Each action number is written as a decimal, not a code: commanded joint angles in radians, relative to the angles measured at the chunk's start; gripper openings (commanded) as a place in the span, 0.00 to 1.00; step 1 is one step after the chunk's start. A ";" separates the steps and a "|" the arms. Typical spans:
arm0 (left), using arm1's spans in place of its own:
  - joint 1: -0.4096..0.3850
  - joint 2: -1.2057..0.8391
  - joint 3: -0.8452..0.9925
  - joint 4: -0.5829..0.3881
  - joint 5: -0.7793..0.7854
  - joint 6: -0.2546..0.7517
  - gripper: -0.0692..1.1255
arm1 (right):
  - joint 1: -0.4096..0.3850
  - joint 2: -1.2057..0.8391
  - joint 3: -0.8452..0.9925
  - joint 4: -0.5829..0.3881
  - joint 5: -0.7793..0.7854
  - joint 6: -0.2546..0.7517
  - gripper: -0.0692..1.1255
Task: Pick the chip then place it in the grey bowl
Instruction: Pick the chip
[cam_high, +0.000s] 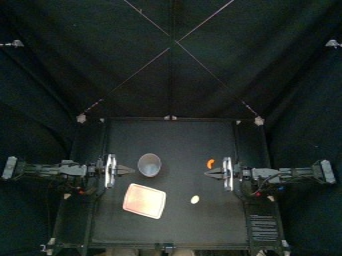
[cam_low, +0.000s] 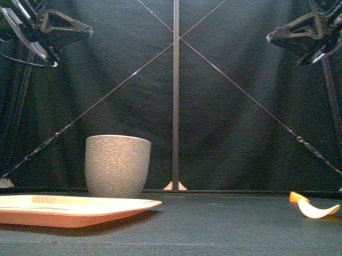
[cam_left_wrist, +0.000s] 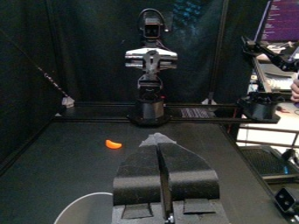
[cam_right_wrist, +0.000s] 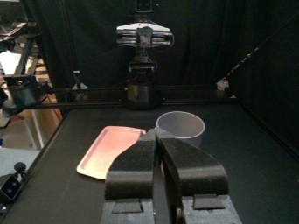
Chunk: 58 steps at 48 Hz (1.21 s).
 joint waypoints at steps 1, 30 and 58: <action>-0.002 0.008 -0.006 0.025 -0.005 0.006 0.06 | 0.035 0.040 -0.023 0.054 -0.008 0.028 0.08; 0.000 0.008 0.032 0.015 -0.011 0.005 0.06 | 0.445 0.407 0.002 0.758 -0.035 0.695 0.09; 0.035 0.006 0.058 -0.020 -0.017 0.006 0.06 | 0.661 0.907 -0.158 1.384 -0.337 0.813 0.48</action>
